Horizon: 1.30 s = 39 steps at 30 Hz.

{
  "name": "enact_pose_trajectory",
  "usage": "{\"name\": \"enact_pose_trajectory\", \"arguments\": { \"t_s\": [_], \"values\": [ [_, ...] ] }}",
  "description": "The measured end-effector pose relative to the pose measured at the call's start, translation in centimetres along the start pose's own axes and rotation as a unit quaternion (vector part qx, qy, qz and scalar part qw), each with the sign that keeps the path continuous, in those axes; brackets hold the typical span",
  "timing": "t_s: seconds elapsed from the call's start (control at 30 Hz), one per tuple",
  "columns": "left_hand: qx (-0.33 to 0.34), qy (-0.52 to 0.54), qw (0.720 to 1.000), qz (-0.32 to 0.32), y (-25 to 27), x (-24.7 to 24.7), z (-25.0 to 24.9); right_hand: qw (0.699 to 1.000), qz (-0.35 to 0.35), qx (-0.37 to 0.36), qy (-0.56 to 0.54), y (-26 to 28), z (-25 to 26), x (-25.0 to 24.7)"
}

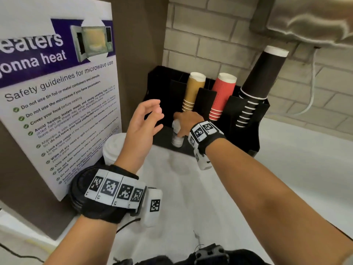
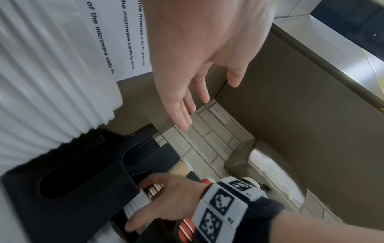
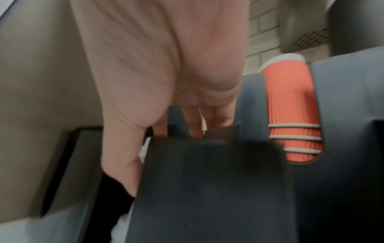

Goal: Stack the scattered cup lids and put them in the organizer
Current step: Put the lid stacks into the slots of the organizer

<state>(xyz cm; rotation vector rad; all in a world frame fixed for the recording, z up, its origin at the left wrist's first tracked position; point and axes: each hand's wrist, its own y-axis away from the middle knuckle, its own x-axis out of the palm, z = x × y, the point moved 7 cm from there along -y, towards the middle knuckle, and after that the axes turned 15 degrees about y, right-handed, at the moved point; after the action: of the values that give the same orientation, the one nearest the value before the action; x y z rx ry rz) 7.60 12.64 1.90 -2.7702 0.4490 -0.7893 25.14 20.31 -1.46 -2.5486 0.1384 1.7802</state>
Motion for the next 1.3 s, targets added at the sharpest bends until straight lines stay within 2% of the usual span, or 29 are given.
{"name": "enact_pose_trajectory", "arguments": {
  "t_s": [0.37,0.73,0.8,0.87,0.97,1.03,1.1,1.17,1.23,1.3],
  "values": [
    [-0.012,-0.018,1.0,0.008,-0.1,0.7,0.6,0.994,0.105,-0.026,-0.01,0.1,1.6,1.1],
    [-0.011,-0.008,1.0,0.009,0.1,0.5,0.4,0.995,0.08,-0.012,0.059,3.0,3.4,2.3],
    [-0.014,-0.007,1.0,0.015,0.2,0.7,0.5,0.999,0.051,-0.005,0.01,4.2,3.3,1.4],
    [-0.023,-0.011,0.999,0.025,0.4,1.0,0.9,0.996,-0.019,0.015,-0.083,5.9,1.8,-0.2],
    [-0.043,-0.025,0.998,0.038,1.0,1.4,1.7,0.958,-0.12,0.107,-0.238,10.0,-3.5,-1.3],
    [-0.06,-0.029,0.997,0.038,1.4,1.5,2.5,0.923,-0.152,0.195,-0.294,13.7,-7.9,-0.2],
    [-0.076,-0.032,0.996,0.038,1.7,1.5,3.4,0.904,-0.121,0.283,-0.296,17.5,-11.8,2.1],
    [-0.094,-0.035,0.994,0.04,2.0,1.6,4.4,0.902,-0.016,0.335,-0.273,20.7,-14.3,4.8],
    [-0.11,-0.039,0.992,0.049,2.3,1.9,5.3,0.901,0.094,0.335,-0.258,23.1,-15.0,7.2],
    [-0.121,-0.041,0.99,0.059,2.5,2.3,5.9,0.894,0.146,0.32,-0.277,24.3,-14.8,8.8]
  ]
}}
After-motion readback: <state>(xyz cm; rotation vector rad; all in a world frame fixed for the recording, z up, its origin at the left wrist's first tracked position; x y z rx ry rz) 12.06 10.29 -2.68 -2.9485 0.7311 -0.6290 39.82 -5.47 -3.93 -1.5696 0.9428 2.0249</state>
